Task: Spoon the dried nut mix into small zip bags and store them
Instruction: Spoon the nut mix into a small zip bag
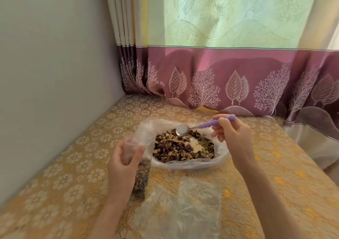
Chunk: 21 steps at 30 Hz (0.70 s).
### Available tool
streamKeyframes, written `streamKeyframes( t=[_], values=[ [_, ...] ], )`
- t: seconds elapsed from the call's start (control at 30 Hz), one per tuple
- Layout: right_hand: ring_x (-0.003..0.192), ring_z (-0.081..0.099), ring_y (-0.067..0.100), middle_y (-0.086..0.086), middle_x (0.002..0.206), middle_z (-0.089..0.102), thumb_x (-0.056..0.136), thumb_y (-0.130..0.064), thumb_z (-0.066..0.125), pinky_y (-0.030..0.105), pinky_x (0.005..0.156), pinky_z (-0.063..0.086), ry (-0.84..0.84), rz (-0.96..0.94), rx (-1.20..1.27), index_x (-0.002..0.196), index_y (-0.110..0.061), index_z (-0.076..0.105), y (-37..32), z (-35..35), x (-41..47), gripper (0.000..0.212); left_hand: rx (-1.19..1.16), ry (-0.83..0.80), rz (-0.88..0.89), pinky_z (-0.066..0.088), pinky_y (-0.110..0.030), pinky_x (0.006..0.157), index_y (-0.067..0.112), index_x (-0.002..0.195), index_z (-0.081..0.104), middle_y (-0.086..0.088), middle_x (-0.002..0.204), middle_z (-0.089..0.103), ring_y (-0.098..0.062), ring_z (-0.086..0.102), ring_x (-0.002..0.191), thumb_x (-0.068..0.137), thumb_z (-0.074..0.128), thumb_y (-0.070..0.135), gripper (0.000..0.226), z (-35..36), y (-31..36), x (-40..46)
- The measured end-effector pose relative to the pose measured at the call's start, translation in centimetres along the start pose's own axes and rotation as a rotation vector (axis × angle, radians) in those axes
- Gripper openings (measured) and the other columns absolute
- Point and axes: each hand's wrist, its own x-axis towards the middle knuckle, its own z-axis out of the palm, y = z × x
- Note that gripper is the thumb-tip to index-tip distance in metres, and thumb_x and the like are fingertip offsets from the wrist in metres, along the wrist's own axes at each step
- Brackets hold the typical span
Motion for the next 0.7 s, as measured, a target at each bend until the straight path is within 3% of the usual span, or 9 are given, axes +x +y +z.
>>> streamKeyframes(
  t=[0.1,0.2,0.33,0.43,0.47,0.53,0.7],
  values=[
    [0.055,0.05,0.017,0.011,0.067,0.07,0.09,-0.008,0.047,0.031,0.054,0.042,0.135,0.029,-0.238,0.066,-0.02,0.065,1.6,-1.1,0.5,0.032,-0.011,-0.001,-0.003,0.053,-0.051,0.084,0.03,0.123,0.052,0.001,0.114,0.064,-0.021,0.064,0.101,0.065,0.064,0.058,0.066,0.0,0.1,-0.1],
    [0.056,0.048,0.022,0.018,0.06,0.063,0.088,-0.01,0.049,0.029,0.051,0.04,0.215,0.03,-0.345,0.056,-0.025,0.061,2.4,-2.0,0.9,0.038,-0.019,0.004,-0.001,0.055,-0.048,0.081,0.038,0.11,0.058,0.006,0.106,0.067,-0.014,0.066,0.095,0.066,0.064,0.056,0.048,0.1,0.2,-0.1],
    [0.058,0.051,0.022,0.014,0.065,0.069,0.088,-0.013,0.049,0.03,0.053,0.042,0.205,0.081,-0.416,0.052,-0.024,0.063,3.2,-2.5,1.2,0.04,-0.031,0.004,0.004,0.057,-0.041,0.073,0.039,0.103,0.059,0.013,0.094,0.07,-0.005,0.068,0.083,0.068,0.064,0.053,0.038,0.0,0.1,-0.1],
    [0.054,0.053,0.011,0.006,0.062,0.069,0.088,-0.016,0.05,0.03,0.059,0.045,0.172,0.162,-0.404,0.048,-0.028,0.069,3.8,-2.5,1.2,0.046,-0.045,-0.003,0.02,0.057,-0.028,0.06,0.037,0.103,0.06,0.015,0.092,0.07,-0.006,0.068,0.079,0.068,0.064,0.051,0.038,0.0,0.1,-0.1],
    [0.051,0.052,0.007,0.002,0.06,0.069,0.089,-0.015,0.05,0.029,0.058,0.045,0.159,0.201,-0.357,0.051,-0.021,0.069,4.0,-2.4,1.2,0.043,-0.046,-0.002,0.023,0.057,-0.025,0.058,0.036,0.104,0.06,0.015,0.092,0.07,-0.007,0.069,0.079,0.068,0.065,0.051,0.039,0.0,0.1,-0.1],
    [0.048,0.049,0.005,-0.003,0.06,0.07,0.089,-0.012,0.049,0.026,0.054,0.04,0.129,0.281,-0.239,0.06,-0.013,0.065,4.4,-2.3,1.3,0.033,-0.041,-0.003,0.024,0.058,-0.031,0.063,0.031,0.109,0.06,0.014,0.092,0.071,-0.007,0.069,0.079,0.069,0.065,0.049,0.044,0.0,0.2,-0.1],
    [0.053,0.049,0.011,0.011,0.075,0.074,0.091,-0.006,0.042,0.021,0.047,0.038,0.052,0.428,-0.028,0.071,-0.006,0.06,5.2,-1.6,1.0,0.027,-0.035,-0.012,0.017,0.058,-0.048,0.068,0.028,0.117,0.057,0.008,0.092,0.071,-0.015,0.07,0.081,0.067,0.066,0.051,0.056,-0.1,-0.1,0.1]
  ],
)
